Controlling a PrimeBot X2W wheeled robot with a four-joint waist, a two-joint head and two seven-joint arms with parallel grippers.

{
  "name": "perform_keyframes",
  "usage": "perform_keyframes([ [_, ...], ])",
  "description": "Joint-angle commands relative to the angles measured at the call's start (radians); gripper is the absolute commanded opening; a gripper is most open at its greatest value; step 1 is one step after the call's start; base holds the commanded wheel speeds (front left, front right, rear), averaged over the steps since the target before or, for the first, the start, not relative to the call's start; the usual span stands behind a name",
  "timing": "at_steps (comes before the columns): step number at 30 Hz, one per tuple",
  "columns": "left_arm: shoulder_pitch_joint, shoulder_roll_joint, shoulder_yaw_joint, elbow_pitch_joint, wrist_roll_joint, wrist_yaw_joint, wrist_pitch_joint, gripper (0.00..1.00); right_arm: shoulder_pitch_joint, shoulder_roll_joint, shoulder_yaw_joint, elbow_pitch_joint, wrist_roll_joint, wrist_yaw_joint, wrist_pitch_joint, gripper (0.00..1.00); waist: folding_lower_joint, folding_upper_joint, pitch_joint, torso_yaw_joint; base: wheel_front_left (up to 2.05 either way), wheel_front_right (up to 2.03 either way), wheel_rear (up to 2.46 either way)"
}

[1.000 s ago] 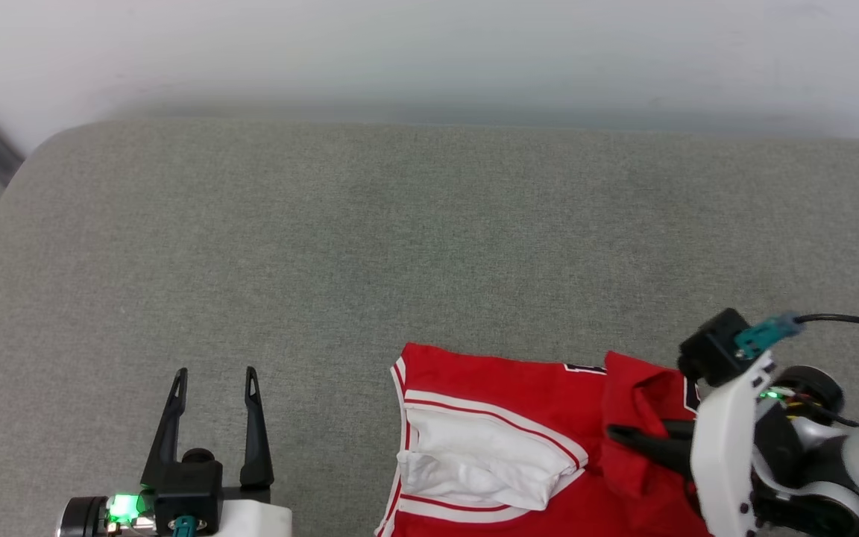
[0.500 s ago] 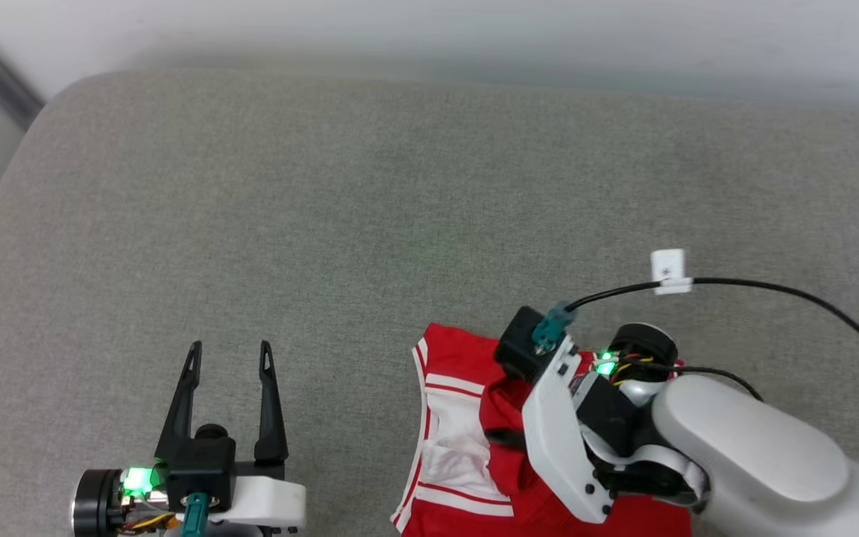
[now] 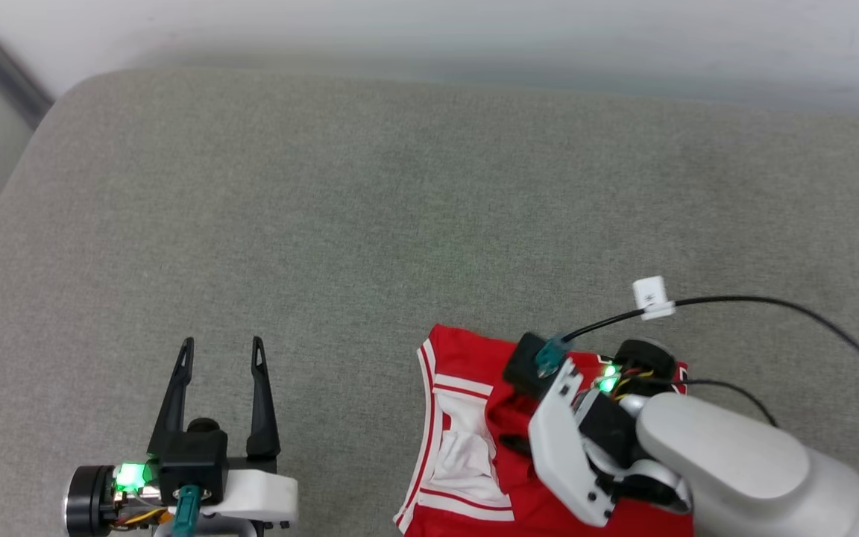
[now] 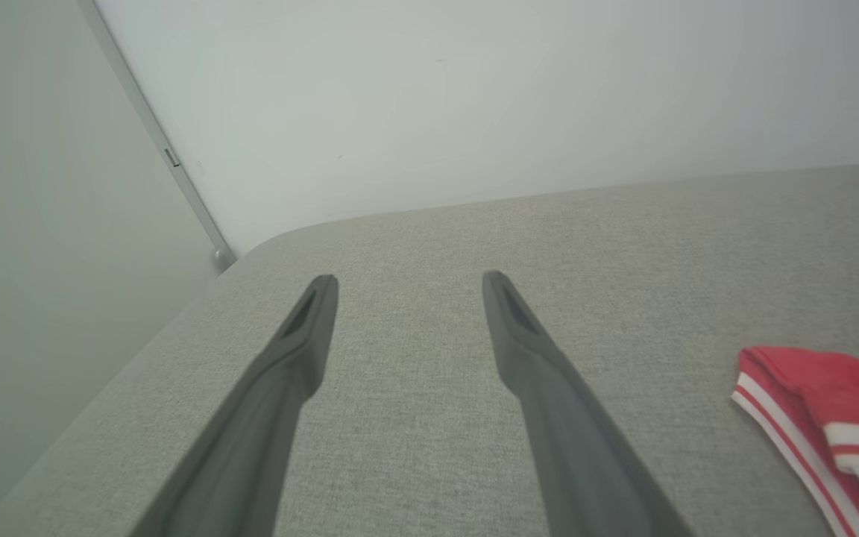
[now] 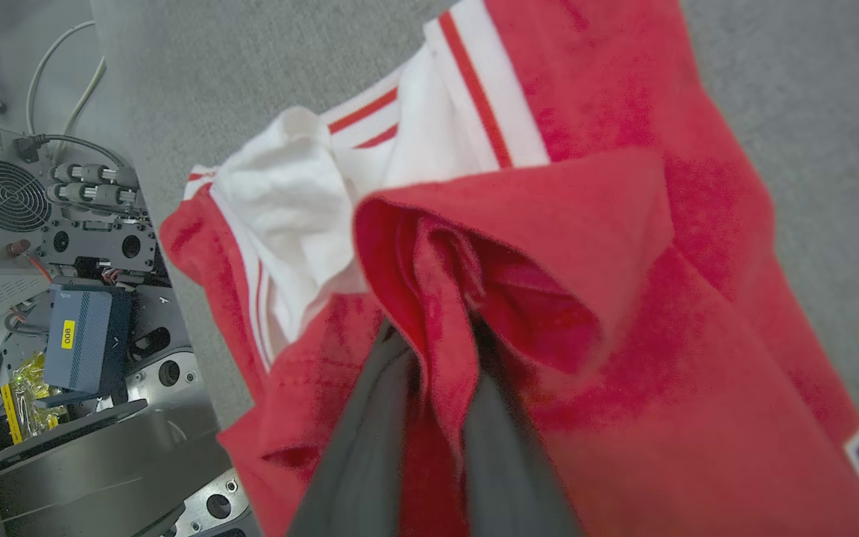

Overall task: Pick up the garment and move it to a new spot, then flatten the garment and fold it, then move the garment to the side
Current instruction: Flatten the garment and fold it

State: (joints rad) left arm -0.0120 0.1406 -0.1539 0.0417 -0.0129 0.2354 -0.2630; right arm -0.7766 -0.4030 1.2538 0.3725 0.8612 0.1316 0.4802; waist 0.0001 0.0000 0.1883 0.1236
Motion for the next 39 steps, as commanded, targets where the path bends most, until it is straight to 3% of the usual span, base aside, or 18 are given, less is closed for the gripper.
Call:
perform_keyframes([
  [1, 0.011, 0.003, 0.005, 0.005, -0.004, -0.004, -0.002, 1.00, -0.025, -0.025, -0.008, -0.011, -0.009, -0.002, -0.045, 1.00, -0.0001, 0.0000, -0.023, -0.013, 0.00, 0.00, 0.00],
  [3, 0.015, 0.005, 0.010, 0.005, -0.004, -0.004, -0.002, 1.00, -0.028, -0.034, -0.016, -0.024, -0.010, -0.002, -0.079, 1.00, -0.0001, 0.0000, -0.033, -0.018, 0.00, 0.00, 0.00],
  [8, 0.037, 0.014, 0.023, -0.001, -0.002, -0.008, -0.002, 1.00, -0.029, -0.101, -0.135, -0.064, -0.082, -0.002, -0.305, 1.00, -0.0001, 0.0000, -0.075, -0.049, 0.00, 0.00, 0.00],
  [11, 0.047, 0.018, 0.029, -0.006, -0.001, -0.012, -0.002, 1.00, 0.007, -0.121, -0.273, -0.036, -0.175, -0.002, -0.459, 1.00, -0.0001, 0.0000, -0.093, -0.069, 0.00, 0.00, 0.00],
  [18, 0.071, 0.016, 0.036, -0.025, -0.002, -0.021, -0.002, 1.00, 0.179, -0.066, -0.661, 0.034, -0.406, -0.002, -0.701, 1.00, -0.0001, 0.0000, -0.128, -0.109, 0.00, 0.00, 0.00],
  [23, 0.081, 0.009, 0.040, -0.036, 0.000, -0.019, -0.002, 1.00, 0.360, 0.024, -0.941, -0.022, -0.581, -0.002, -0.744, 1.00, -0.0001, 0.0000, -0.139, -0.129, 0.00, 0.00, 0.00],
  [28, 0.088, 0.005, 0.041, -0.040, -0.002, -0.030, -0.002, 1.00, 0.548, 0.138, -1.147, -0.190, -0.689, -0.001, -0.745, 1.00, -0.0001, 0.0000, -0.142, -0.136, 0.00, 0.00, 0.00],
  [34, 0.100, 0.002, 0.040, -0.042, -0.004, -0.041, -0.002, 1.00, 0.720, 0.256, -1.262, -0.327, -0.721, -0.001, -0.745, 1.00, -0.0001, 0.0000, -0.153, -0.133, 0.00, 0.00, 0.00],
  [39, 0.113, -0.003, 0.037, -0.048, -0.007, -0.055, -0.002, 1.00, 0.820, 0.310, -1.308, -0.373, -0.719, -0.001, -0.745, 1.00, -0.0001, 0.0000, -0.164, -0.127, 0.00, 0.00, 0.00],
])
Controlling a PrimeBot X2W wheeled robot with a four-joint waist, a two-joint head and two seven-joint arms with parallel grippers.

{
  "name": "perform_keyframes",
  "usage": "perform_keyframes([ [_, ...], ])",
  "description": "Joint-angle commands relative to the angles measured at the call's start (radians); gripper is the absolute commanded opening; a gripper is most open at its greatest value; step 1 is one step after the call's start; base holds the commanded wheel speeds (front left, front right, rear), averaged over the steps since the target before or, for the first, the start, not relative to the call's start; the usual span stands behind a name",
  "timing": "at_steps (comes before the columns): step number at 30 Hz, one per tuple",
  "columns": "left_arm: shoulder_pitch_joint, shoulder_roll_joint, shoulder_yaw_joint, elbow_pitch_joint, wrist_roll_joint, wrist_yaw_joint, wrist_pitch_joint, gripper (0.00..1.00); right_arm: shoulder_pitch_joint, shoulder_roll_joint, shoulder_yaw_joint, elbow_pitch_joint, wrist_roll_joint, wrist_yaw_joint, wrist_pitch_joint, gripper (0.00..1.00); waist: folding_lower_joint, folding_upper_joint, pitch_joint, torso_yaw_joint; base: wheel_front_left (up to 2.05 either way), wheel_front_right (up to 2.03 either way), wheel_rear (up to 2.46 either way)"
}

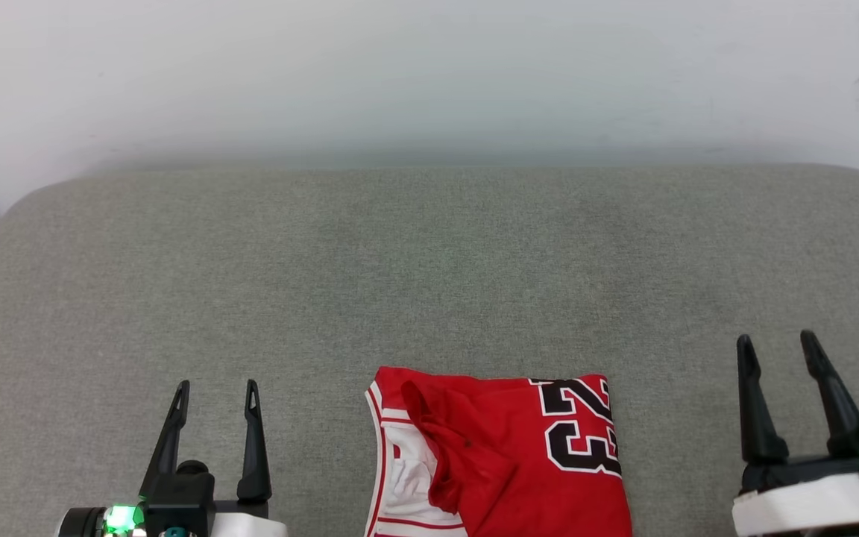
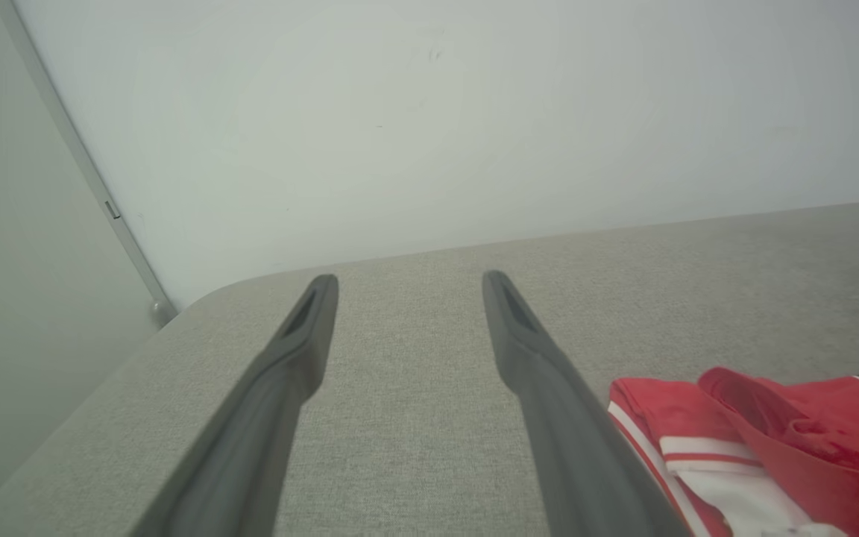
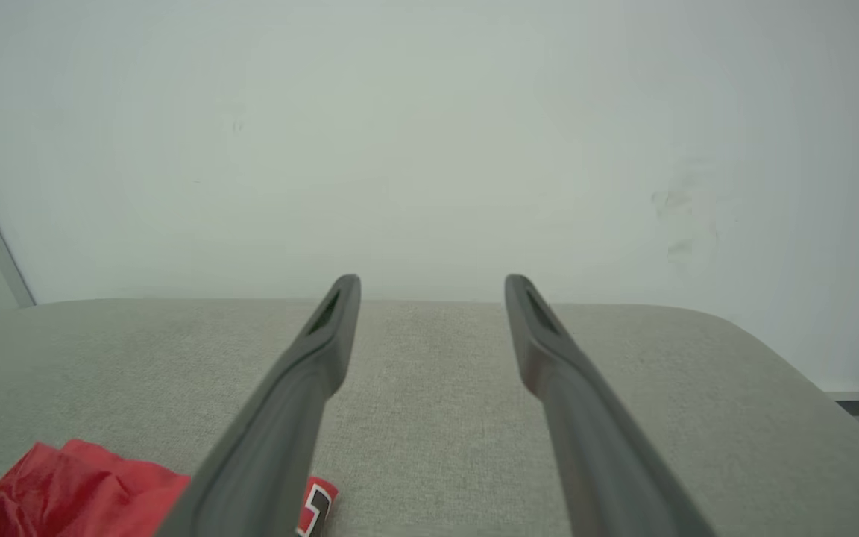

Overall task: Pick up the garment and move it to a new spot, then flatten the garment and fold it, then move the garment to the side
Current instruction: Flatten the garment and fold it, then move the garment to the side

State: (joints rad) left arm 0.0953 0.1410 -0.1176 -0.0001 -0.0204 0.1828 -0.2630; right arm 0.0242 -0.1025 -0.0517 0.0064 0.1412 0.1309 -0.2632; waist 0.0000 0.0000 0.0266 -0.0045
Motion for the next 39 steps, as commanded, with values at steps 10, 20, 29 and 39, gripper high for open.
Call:
perform_keyframes([
  [10, 0.028, -0.013, 0.007, -0.013, -0.001, -0.017, -0.002, 1.00, 0.141, 0.048, 0.009, -0.039, 0.009, 0.000, -0.002, 1.00, 0.0000, 0.0000, -0.013, 0.012, 0.00, 0.00, 0.00],
  [20, 0.034, -0.022, 0.022, -0.016, -0.001, -0.020, -0.002, 1.00, 0.030, 0.051, -0.006, -0.069, 0.000, 0.000, -0.002, 1.00, 0.0000, 0.0000, -0.006, 0.006, 0.00, 0.00, 0.00],
  [29, 0.007, -0.034, 0.029, -0.011, 0.002, -0.024, -0.002, 1.00, -0.298, -0.130, 0.118, -0.033, 0.011, -0.001, 0.036, 1.00, 0.0000, 0.0000, 0.017, 0.011, 0.00, 0.00, 0.00],
  [39, 0.001, -0.036, 0.039, -0.016, 0.007, -0.031, -0.002, 1.00, -0.487, -0.384, 0.382, 0.086, 0.335, -0.001, 0.582, 1.00, 0.0000, 0.0000, 0.039, 0.026, 0.00, 0.00, 0.00],
])
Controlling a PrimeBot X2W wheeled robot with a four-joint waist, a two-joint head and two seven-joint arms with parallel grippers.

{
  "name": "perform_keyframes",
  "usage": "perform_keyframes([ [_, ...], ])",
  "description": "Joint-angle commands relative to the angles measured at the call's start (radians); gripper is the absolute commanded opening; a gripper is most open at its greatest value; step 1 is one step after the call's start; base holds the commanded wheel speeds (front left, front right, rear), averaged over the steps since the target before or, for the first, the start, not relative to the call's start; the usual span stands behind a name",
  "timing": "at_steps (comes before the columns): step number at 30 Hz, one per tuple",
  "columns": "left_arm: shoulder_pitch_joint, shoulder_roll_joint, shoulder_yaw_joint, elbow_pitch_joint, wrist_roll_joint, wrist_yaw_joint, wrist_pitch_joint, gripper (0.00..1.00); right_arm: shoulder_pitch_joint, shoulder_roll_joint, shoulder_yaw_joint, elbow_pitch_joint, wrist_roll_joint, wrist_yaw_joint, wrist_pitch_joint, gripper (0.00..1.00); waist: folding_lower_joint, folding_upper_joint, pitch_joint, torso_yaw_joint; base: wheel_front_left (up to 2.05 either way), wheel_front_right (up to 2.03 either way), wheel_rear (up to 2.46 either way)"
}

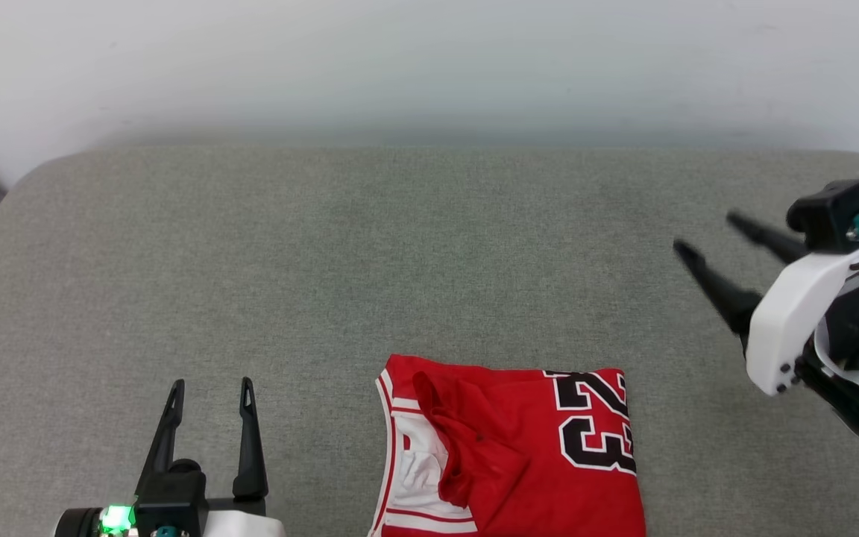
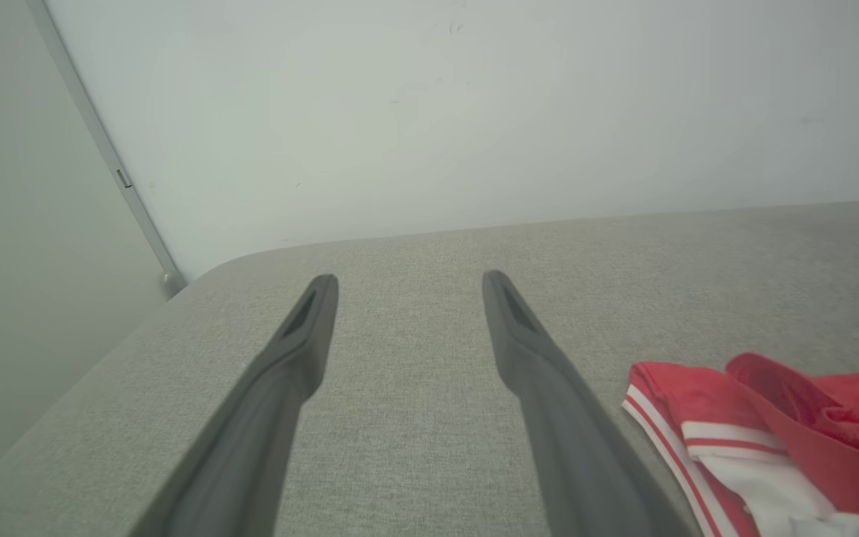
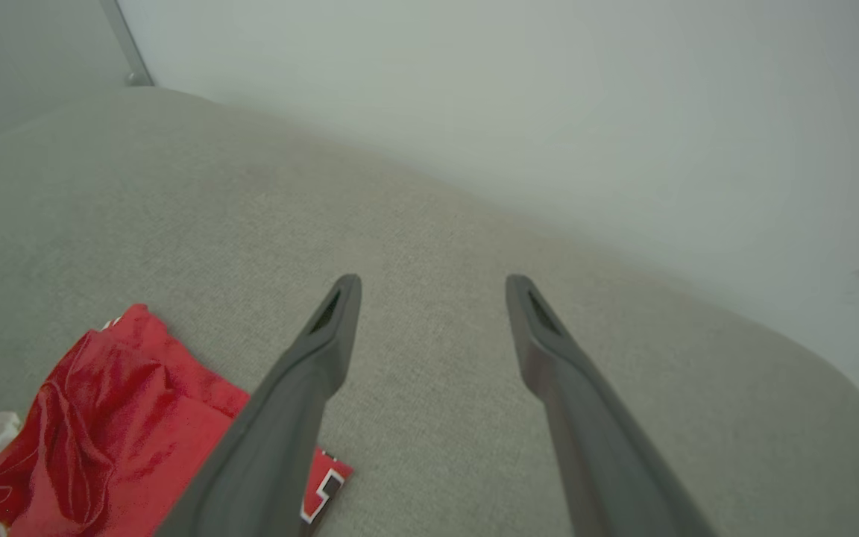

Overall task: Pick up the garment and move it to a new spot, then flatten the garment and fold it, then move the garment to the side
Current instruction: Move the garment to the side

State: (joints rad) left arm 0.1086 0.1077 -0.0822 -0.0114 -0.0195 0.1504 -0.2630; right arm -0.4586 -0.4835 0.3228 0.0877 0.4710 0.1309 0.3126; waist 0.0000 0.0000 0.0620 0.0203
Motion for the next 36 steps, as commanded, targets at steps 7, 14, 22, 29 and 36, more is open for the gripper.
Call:
perform_keyframes([
  [7, -0.037, -0.004, -0.001, -0.008, 0.012, -0.007, -0.002, 1.00, 0.050, -0.120, 0.092, 0.047, 0.388, 0.000, 0.371, 1.00, 0.0000, 0.0000, 0.036, 0.016, 0.00, 0.00, 0.00],
  [14, -0.078, -0.007, -0.012, -0.009, 0.016, -0.015, -0.002, 1.00, 0.127, -0.131, 0.129, 0.075, 0.575, 0.000, 0.457, 1.00, 0.0000, 0.0000, 0.086, 0.045, 0.00, 0.00, 0.00],
  [22, -0.117, -0.008, -0.021, -0.011, 0.018, -0.017, -0.002, 1.00, 0.144, -0.044, 0.196, 0.153, 0.612, -0.001, 0.418, 1.00, 0.0000, 0.0000, 0.152, 0.080, 0.00, 0.00, 0.00],
  [29, -0.142, -0.013, -0.026, -0.005, 0.013, -0.015, -0.002, 1.00, 0.153, 0.009, 0.341, 0.260, 0.552, -0.002, 0.385, 1.00, 0.0000, 0.0000, 0.182, 0.108, 0.00, 0.00, 0.00],
  [36, -0.123, -0.018, -0.025, 0.008, 0.011, -0.011, -0.002, 1.00, 0.087, -0.005, 0.415, 0.271, 0.511, -0.002, 0.255, 0.00, 0.0000, 0.0000, 0.158, 0.112, 0.00, 0.00, 0.00],
])
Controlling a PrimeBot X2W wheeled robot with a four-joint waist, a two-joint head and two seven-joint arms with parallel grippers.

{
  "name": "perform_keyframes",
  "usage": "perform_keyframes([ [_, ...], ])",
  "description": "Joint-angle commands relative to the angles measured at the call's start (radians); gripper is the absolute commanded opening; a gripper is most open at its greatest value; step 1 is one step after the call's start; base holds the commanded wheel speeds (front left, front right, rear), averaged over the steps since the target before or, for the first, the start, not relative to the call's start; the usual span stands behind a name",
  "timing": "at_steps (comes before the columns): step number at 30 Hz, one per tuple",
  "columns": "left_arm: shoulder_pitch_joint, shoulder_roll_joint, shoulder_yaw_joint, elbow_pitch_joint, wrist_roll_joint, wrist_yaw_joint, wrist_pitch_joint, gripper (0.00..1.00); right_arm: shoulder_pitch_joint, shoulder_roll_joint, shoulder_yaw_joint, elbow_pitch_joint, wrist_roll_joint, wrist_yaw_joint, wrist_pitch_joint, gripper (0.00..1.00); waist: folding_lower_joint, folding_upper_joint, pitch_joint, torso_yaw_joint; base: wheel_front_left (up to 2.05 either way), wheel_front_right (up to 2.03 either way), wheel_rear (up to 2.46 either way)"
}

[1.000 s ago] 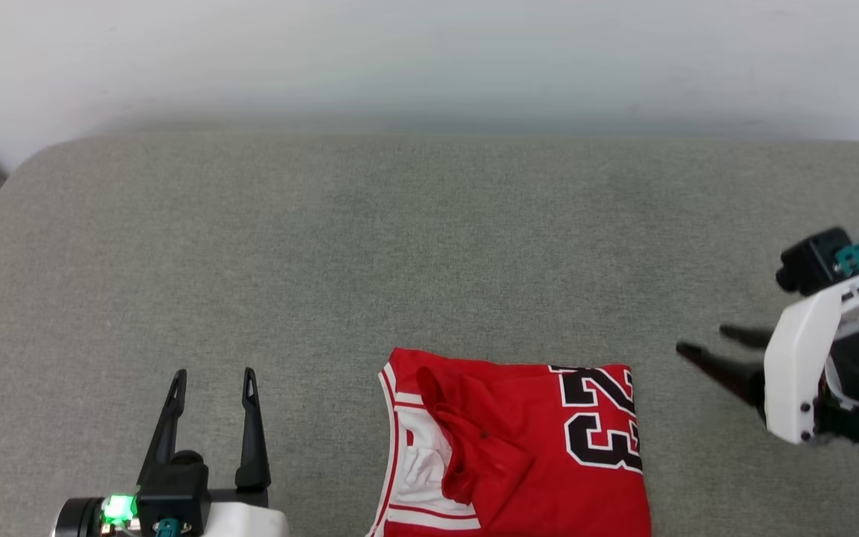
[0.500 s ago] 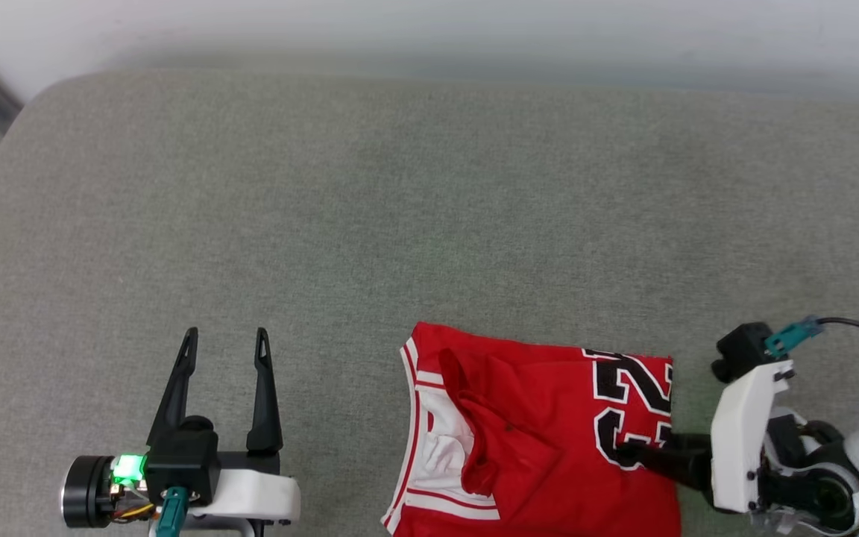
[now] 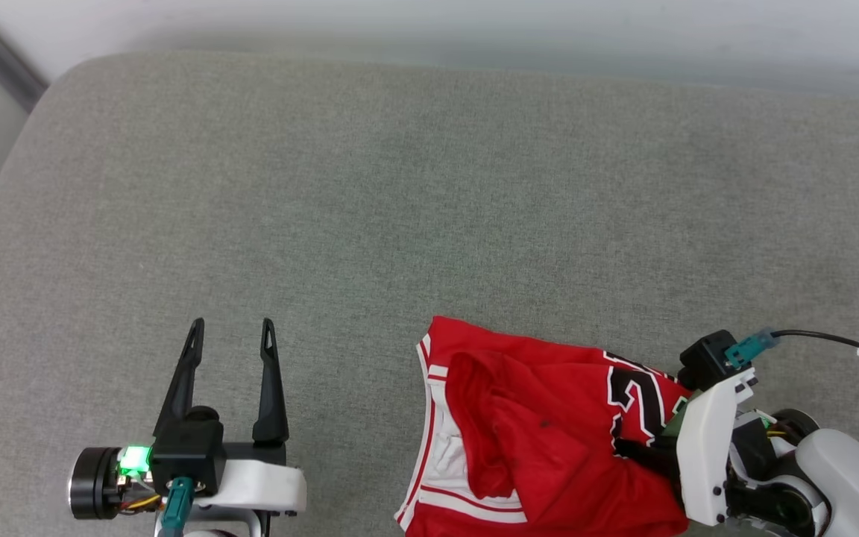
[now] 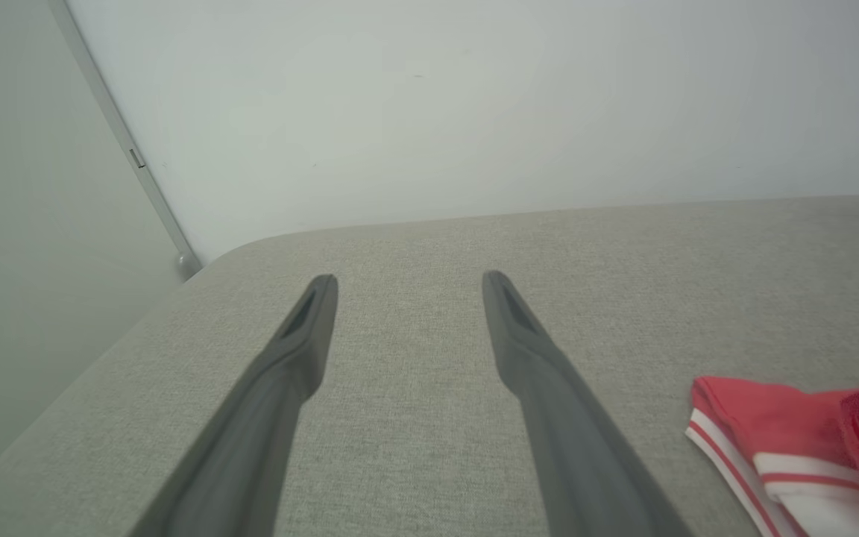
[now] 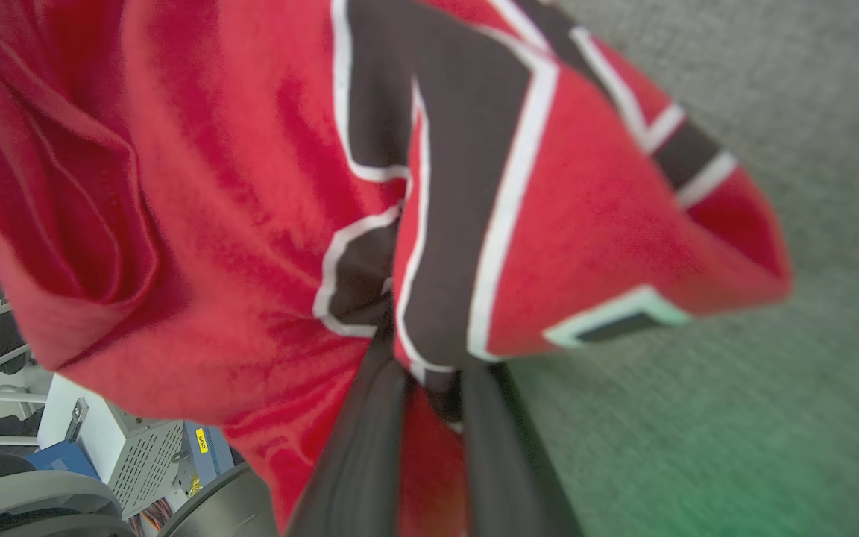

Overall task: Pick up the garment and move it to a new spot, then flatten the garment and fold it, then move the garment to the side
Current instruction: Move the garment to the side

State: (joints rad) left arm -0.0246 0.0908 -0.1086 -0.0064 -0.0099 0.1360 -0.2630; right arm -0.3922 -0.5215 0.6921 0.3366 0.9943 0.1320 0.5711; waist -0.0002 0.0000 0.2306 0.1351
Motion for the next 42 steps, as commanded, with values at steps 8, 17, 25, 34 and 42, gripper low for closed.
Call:
perform_keyframes([
  [8, 0.044, -0.001, 0.010, 0.003, -0.002, 0.007, -0.002, 1.00, -0.105, -0.078, 0.104, -0.068, -0.047, -0.002, -0.129, 0.00, 0.0002, 0.0000, -0.078, -0.043, 0.00, 0.00, 0.00],
  [17, 0.075, -0.011, 0.023, -0.014, -0.009, 0.013, -0.002, 1.00, -0.220, -0.250, 0.153, -0.226, -0.107, -0.002, -0.140, 0.00, 0.0002, 0.0000, -0.096, -0.160, 0.00, 0.00, 0.00],
  [25, 0.041, -0.014, 0.036, -0.043, -0.003, 0.012, -0.002, 1.00, -0.253, -0.386, 0.081, -0.281, -0.127, -0.002, -0.119, 0.00, 0.0002, 0.0000, -0.012, -0.293, 0.00, 0.00, 0.00],
  [34, -0.035, 0.010, 0.033, -0.058, 0.014, -0.006, -0.002, 1.00, -0.284, -0.464, -0.073, -0.078, -0.192, -0.002, -0.129, 0.00, 0.0002, 0.0000, 0.122, -0.360, 0.00, 0.00, 0.00],
  [42, -0.104, 0.033, 0.024, -0.084, 0.024, -0.014, -0.002, 1.00, -0.348, -0.432, -0.219, 0.148, -0.324, -0.002, -0.140, 0.00, 0.0002, 0.0000, 0.232, -0.340, 0.00, 0.00, 0.00],
])
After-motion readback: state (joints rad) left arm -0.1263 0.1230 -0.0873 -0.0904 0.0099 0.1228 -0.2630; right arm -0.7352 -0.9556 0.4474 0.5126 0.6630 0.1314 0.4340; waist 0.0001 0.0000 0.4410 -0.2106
